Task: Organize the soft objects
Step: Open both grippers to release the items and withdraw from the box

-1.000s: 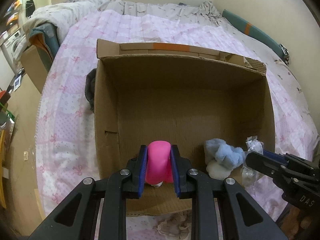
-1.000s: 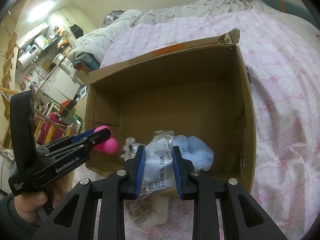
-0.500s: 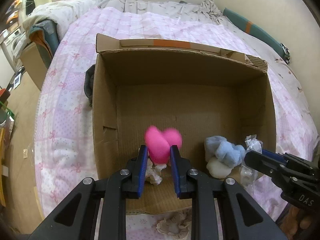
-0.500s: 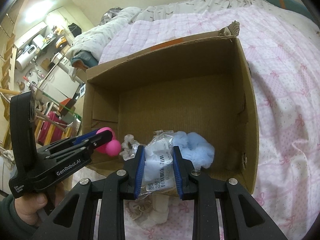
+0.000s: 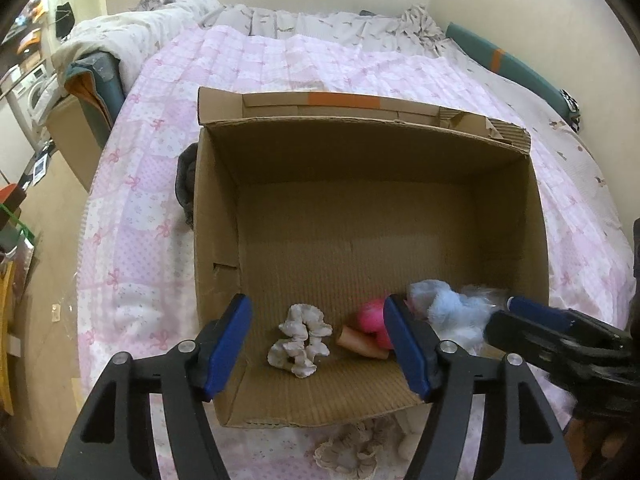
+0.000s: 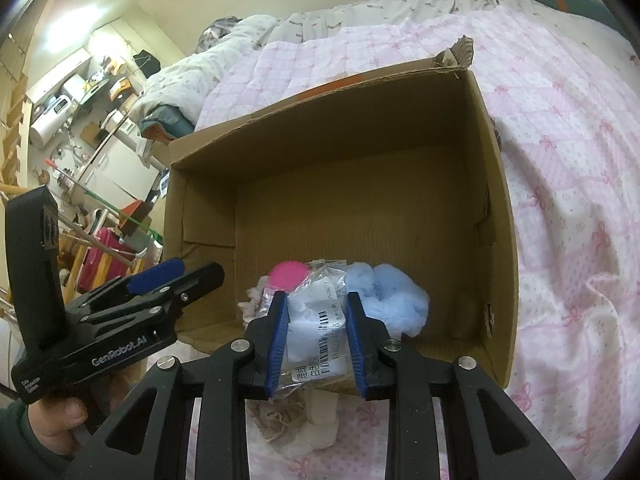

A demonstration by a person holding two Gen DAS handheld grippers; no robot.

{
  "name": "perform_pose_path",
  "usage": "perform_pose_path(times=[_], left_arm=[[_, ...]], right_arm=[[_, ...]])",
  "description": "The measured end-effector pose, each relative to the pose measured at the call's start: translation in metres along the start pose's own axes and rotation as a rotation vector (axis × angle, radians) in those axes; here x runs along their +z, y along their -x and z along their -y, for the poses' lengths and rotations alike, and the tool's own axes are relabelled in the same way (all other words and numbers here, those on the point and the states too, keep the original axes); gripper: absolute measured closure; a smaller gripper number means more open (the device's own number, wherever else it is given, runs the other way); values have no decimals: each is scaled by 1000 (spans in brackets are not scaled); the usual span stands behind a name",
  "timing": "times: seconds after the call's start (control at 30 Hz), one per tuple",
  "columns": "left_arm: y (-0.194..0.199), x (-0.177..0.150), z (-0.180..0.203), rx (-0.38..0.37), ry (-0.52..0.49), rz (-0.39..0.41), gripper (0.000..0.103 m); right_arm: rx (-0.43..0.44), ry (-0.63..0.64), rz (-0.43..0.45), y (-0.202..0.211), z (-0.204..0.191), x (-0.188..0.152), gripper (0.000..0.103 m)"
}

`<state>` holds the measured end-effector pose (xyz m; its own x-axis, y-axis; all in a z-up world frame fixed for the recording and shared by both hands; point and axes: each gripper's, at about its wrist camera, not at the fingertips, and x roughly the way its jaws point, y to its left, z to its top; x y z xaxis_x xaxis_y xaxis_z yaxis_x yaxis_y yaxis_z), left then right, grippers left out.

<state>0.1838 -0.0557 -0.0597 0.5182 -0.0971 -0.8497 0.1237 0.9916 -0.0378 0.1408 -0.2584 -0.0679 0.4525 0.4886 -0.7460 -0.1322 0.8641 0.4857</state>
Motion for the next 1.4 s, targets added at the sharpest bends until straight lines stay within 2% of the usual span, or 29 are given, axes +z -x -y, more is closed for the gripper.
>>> perform_pose_path(times=[0.03, 0.07, 0.1, 0.63, 1.4], left_arm=[[0, 0, -1, 2, 3, 0, 37], [0, 0, -1, 4, 6, -1, 37], [0, 0, -2, 6, 8, -2, 37], [11, -4, -3, 19, 15, 9, 37], [56, -51, -20, 59, 64, 6, 37]], right_arm=[[12, -15, 1, 0, 1, 0, 32], [26, -35, 11, 2, 3, 1, 20], [33, -51, 29, 5, 5, 1, 14], [14, -68, 32, 6, 4, 2, 14], [-14, -57, 72, 39, 2, -16, 14]])
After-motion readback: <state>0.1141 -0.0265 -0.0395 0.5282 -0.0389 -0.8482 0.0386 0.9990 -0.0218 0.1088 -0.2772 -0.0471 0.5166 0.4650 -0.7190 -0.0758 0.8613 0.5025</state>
